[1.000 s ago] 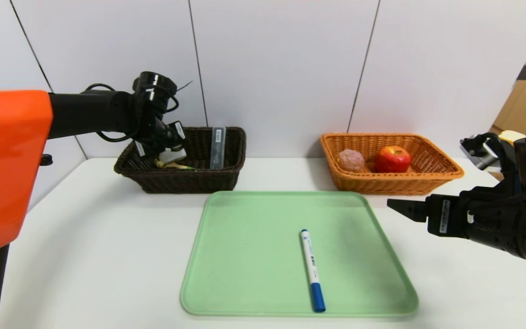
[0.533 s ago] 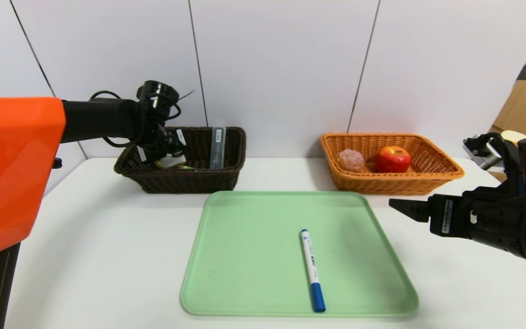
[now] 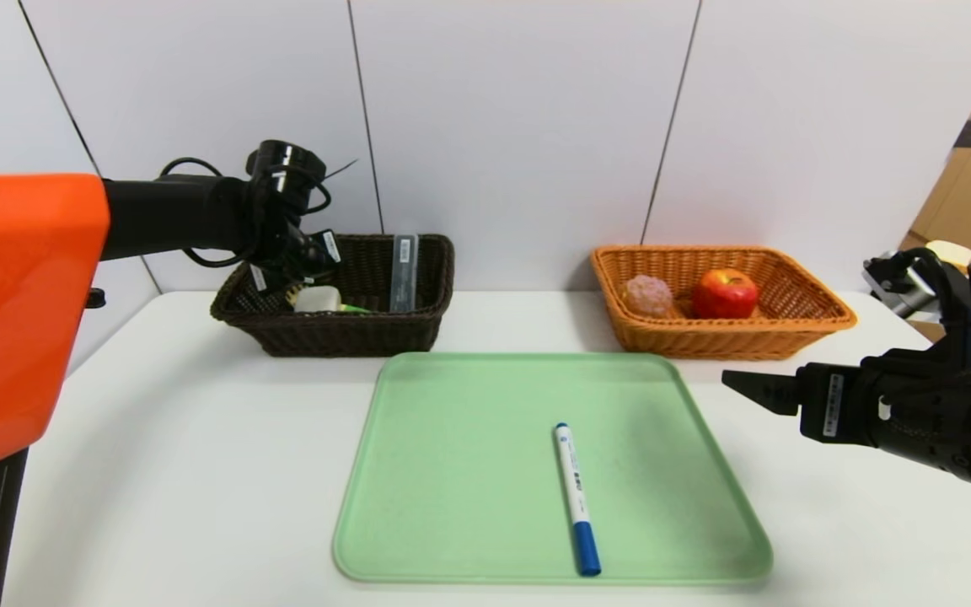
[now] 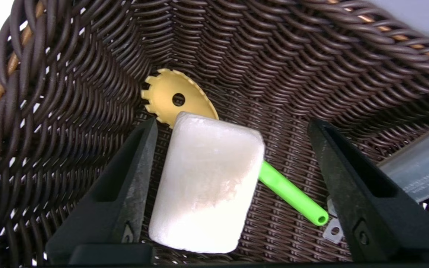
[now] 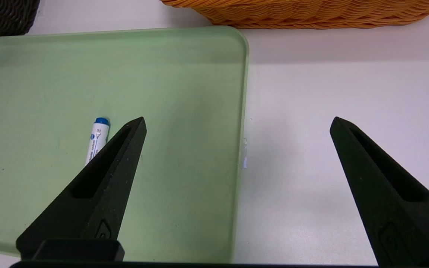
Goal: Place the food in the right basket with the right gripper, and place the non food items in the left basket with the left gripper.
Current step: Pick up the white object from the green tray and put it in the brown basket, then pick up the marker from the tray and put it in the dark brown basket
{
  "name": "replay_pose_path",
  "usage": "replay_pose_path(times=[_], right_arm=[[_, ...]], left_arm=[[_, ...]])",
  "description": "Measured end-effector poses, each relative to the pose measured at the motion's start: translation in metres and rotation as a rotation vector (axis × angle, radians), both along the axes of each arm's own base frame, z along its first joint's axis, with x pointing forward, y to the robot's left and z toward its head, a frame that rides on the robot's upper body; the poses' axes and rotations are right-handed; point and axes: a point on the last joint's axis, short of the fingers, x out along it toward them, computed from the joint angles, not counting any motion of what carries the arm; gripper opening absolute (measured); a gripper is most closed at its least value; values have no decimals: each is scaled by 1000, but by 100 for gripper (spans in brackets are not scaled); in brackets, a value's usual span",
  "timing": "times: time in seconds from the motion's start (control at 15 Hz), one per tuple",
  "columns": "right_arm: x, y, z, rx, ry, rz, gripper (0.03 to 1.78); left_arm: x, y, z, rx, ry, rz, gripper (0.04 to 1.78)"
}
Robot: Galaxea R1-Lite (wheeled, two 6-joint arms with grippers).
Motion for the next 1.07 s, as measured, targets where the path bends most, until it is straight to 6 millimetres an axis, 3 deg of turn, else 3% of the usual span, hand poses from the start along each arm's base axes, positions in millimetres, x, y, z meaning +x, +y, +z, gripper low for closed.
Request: replay_pose_path(times=[0.2,0.4,0.53,0.67,0.8,1.07], right_arm=[[-1,-1,-1,0,4,0,171],[-1,0,-3,-1,10,-1,171],[-1,0,-4,0,13,0,171],[-1,0,-6,-2,21,-2,171],[-2,-1,-8,-3,28,-3,171],[-3,-1,-10,-2,32,-6,171]], left_arm=[[-21,-17,33,-7,-70,-54,152],[-80,-81,78,9,-119,-275,158],[-122,-116,89,22,-68,-407,161],[-161,-146,88,28,20,-516,163],[-186,-171,76,26,125,-570,165],[-209,-220,42,9,227,-626,167]])
